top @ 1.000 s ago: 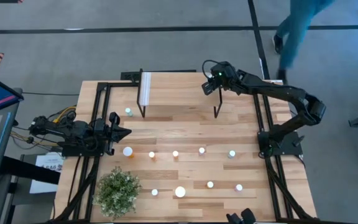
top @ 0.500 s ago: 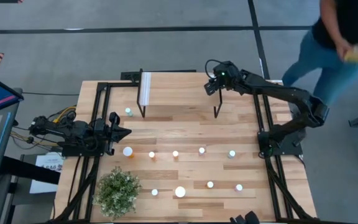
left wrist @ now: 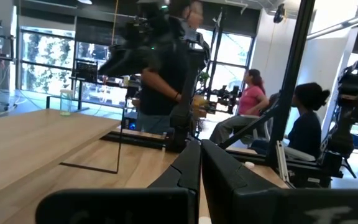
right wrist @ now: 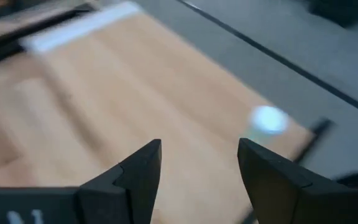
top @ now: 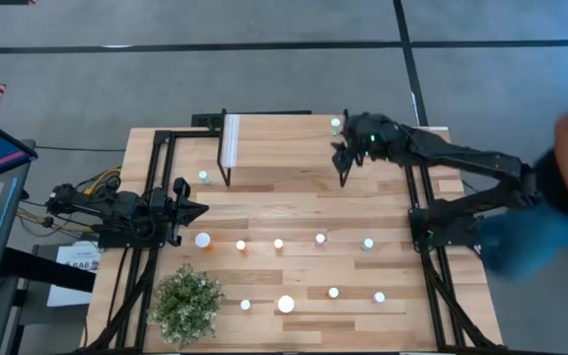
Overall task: Pick and place medicine bottles onto shelf by color
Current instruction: Put the top violet bottle on the shelf
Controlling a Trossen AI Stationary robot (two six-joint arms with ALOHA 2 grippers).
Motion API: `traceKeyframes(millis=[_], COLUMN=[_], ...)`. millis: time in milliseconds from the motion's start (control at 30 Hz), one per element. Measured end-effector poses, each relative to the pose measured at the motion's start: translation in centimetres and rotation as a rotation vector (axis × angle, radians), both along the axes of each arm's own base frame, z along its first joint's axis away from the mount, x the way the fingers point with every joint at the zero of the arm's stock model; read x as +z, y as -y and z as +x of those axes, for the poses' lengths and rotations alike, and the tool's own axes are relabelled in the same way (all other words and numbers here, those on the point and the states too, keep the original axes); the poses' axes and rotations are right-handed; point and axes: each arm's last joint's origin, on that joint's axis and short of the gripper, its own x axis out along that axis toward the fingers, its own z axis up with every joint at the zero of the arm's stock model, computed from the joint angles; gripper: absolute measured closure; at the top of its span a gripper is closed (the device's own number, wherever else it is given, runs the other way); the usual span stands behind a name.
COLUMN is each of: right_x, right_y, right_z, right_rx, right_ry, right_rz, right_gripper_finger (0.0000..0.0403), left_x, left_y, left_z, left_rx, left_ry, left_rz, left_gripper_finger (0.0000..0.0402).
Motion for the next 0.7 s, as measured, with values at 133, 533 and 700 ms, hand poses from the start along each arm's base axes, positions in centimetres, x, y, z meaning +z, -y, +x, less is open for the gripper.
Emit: traceKeyframes(millis=[133,533,700], right_x=[0.5,-3.1,-5.4], right_y=[-3.6,-12.5,-14.9], right_z=[0.8,2.7,2.7], right_rx=[0.111,0.408,0.495], right_ry=[0.016,0.108,0.162], right_rz=[-0.035,-0.097,-0.092], right_gripper_finger=[0.0168,0.0168,0.0168], left_x=[0.0,0.0,0.0], left_y=[0.0,0.0,0.0], left_z=[0.0,0.0,0.0], left_rx=[0.000,-0.001,0.000], left_ry=[0.000,0.001,0.001], left_rz=[-0.001,-0.003,-0.002], left_gripper_finger=[0.0401,0.0401,0.0401])
